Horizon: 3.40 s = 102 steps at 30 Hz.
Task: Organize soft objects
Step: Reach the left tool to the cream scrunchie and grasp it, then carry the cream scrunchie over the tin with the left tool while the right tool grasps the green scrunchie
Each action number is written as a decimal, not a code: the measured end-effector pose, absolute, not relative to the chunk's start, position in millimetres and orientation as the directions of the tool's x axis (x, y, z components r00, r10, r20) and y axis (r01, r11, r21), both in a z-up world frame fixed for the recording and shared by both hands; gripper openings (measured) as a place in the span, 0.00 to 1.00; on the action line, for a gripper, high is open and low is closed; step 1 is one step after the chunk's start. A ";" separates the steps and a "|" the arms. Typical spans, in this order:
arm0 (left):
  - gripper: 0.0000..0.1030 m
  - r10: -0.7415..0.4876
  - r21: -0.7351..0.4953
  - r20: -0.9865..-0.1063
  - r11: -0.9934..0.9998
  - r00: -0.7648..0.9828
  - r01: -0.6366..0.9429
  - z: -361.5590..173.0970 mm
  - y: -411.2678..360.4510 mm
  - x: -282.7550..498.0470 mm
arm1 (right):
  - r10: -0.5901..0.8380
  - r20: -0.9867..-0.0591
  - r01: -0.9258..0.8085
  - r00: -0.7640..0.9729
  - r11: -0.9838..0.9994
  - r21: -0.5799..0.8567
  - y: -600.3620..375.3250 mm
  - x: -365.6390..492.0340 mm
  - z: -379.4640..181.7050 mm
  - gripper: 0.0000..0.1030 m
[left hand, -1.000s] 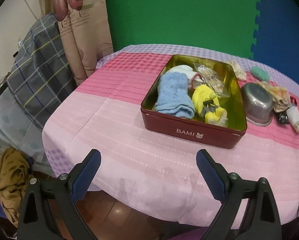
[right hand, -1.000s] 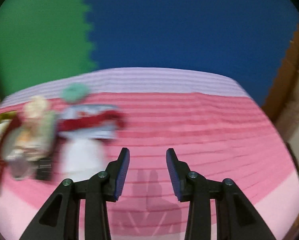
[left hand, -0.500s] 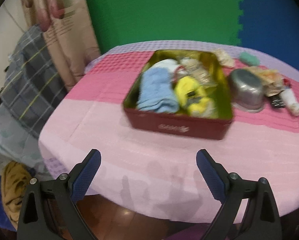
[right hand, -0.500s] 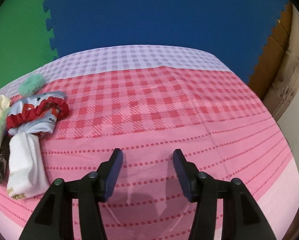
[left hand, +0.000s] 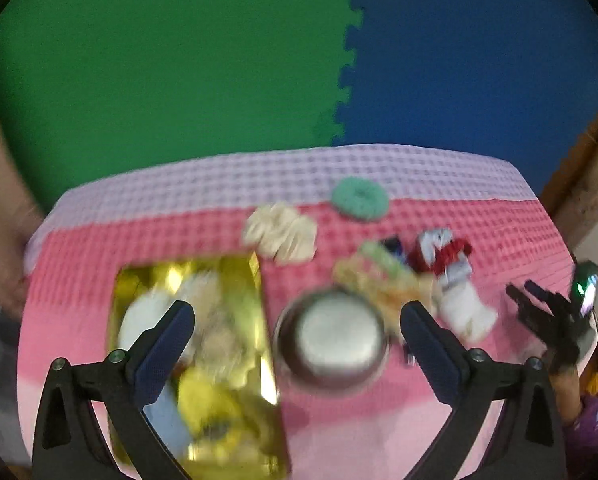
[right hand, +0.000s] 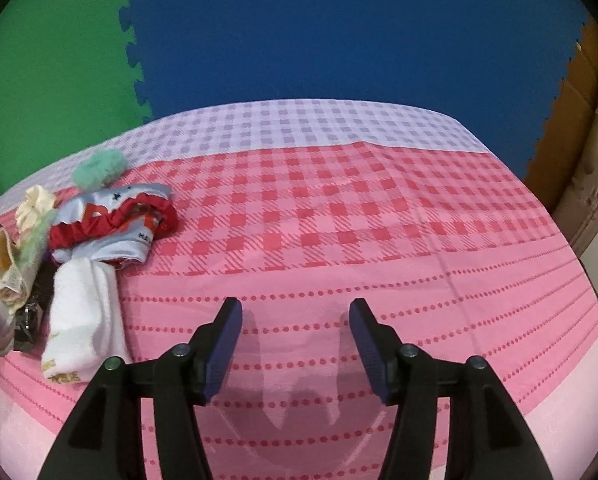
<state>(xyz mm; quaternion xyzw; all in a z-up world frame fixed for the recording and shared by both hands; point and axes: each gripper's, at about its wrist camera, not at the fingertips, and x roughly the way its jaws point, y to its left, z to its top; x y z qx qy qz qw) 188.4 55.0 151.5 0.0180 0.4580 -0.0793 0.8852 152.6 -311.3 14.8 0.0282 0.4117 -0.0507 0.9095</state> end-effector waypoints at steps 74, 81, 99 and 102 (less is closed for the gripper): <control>0.10 -0.129 -0.331 -0.803 0.908 0.582 -0.255 136.4 170.0 66.6 | 0.223 -0.899 -0.457 0.378 0.889 0.029 -108.7 391.9 21.3 0.20; 0.11 -0.152 -0.320 -0.816 0.922 0.558 -0.217 124.4 163.8 80.1 | 0.421 -0.762 -0.443 0.492 0.874 0.197 -166.8 317.4 95.0 0.20; 0.16 -0.058 -0.104 -0.861 0.993 0.505 -0.062 73.7 136.6 215.3 | 0.486 -0.681 -0.293 0.547 0.874 0.389 -282.8 141.1 115.5 0.20; 0.16 -0.066 -0.117 -0.870 0.990 0.488 -0.074 63.1 140.1 224.9 | 0.471 -0.689 -0.271 0.551 0.882 0.386 -288.7 135.8 111.4 0.20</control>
